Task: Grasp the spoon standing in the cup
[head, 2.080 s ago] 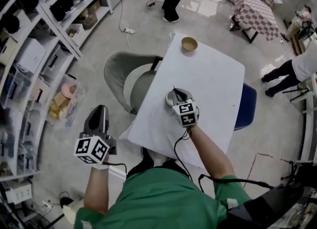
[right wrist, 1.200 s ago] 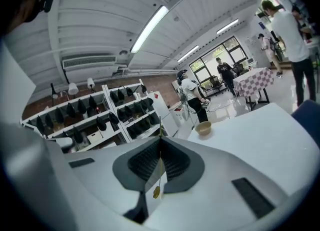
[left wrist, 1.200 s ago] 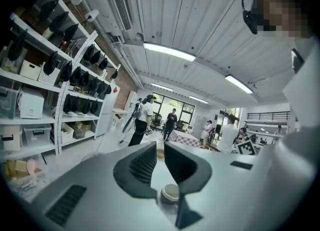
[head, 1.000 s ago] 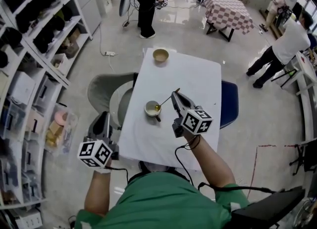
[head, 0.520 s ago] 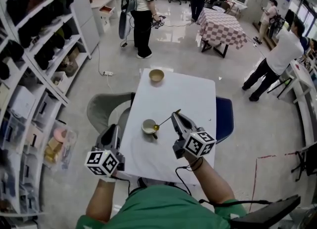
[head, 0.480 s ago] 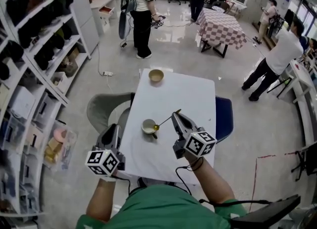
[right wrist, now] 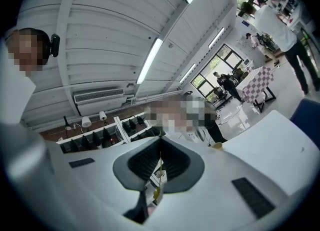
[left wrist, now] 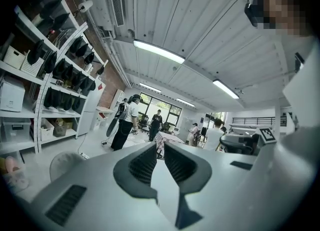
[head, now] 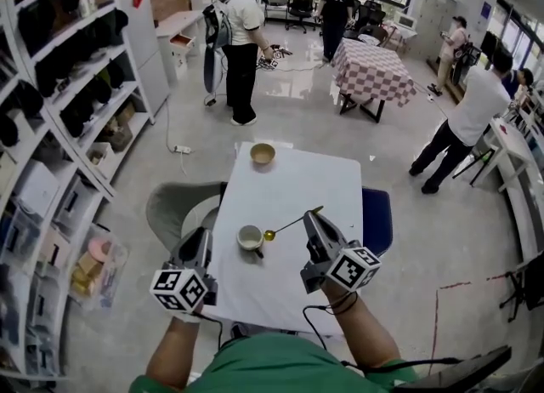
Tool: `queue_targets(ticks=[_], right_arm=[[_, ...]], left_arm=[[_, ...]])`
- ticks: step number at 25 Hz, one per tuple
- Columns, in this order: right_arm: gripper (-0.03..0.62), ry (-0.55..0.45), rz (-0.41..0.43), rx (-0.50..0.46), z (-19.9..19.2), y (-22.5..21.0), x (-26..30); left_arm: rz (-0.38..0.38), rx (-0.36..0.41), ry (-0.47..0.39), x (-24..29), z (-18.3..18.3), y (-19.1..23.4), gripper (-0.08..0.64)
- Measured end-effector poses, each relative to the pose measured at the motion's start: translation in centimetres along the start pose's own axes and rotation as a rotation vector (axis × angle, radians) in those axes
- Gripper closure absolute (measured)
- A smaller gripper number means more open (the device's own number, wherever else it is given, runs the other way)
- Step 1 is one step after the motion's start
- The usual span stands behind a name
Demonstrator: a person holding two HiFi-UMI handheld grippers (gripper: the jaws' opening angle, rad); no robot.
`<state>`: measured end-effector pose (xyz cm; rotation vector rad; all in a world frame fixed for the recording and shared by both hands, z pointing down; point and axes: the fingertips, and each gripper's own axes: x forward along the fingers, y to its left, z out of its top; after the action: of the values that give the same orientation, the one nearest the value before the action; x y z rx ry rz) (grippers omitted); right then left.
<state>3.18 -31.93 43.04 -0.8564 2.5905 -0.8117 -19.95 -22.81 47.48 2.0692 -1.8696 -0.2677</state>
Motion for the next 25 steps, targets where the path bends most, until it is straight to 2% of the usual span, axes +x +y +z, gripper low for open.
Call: queue_targets(ticks=[7,14,25], right_arm=[[0.568,-0.07,-0.007,0.009,3.2,-0.2,-1.9],[0.568,-0.118,-0.031,0.021,4.7,-0.8,-4.1],[0.566,-0.133,-0.07,0.032,4.6,-1.5,-5.4]], left_arm=[[-0.028,0.007,-0.009,0.7,0.5,-1.7,0.5],[-0.048,0.007,0.002,1.0,-0.1,-2.7,0.5],[-0.061,-0.003,0.025,1.2,-0.8,-2.5,0.5]])
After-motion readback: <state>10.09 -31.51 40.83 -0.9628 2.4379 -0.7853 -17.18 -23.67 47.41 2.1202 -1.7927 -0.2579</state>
